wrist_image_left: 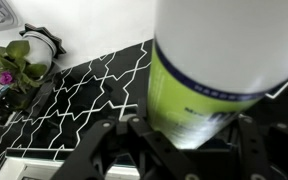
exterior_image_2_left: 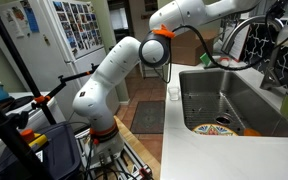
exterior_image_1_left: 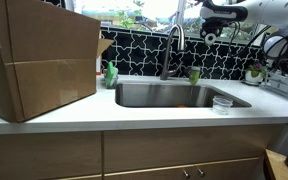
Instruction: Pour some of the liquid from the bottle on the right in the sink
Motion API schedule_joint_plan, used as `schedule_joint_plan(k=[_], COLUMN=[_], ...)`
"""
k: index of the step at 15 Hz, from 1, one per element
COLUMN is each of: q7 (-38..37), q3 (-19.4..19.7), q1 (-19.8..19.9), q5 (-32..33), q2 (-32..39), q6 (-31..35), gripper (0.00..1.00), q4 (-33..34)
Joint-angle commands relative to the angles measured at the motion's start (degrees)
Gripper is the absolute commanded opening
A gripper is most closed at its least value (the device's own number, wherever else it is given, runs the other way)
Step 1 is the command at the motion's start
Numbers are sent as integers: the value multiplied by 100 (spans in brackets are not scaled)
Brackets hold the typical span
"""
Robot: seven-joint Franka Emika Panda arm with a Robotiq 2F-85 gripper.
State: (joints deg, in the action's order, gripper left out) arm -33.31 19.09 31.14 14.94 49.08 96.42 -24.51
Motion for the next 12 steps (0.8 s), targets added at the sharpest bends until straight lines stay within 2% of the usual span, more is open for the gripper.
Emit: schedule_joint_plan(k=[1, 4, 5, 12], q7=[9, 22, 25, 171], q3=[60, 58, 58, -626], q1=[-35, -38, -38, 545], q5=[-38, -39, -39, -1275], q2=[-43, -43, -43, -250], q6=[25, 27, 27, -685], gripper=[66, 66, 41, 41], q4=[-77, -77, -77, -408])
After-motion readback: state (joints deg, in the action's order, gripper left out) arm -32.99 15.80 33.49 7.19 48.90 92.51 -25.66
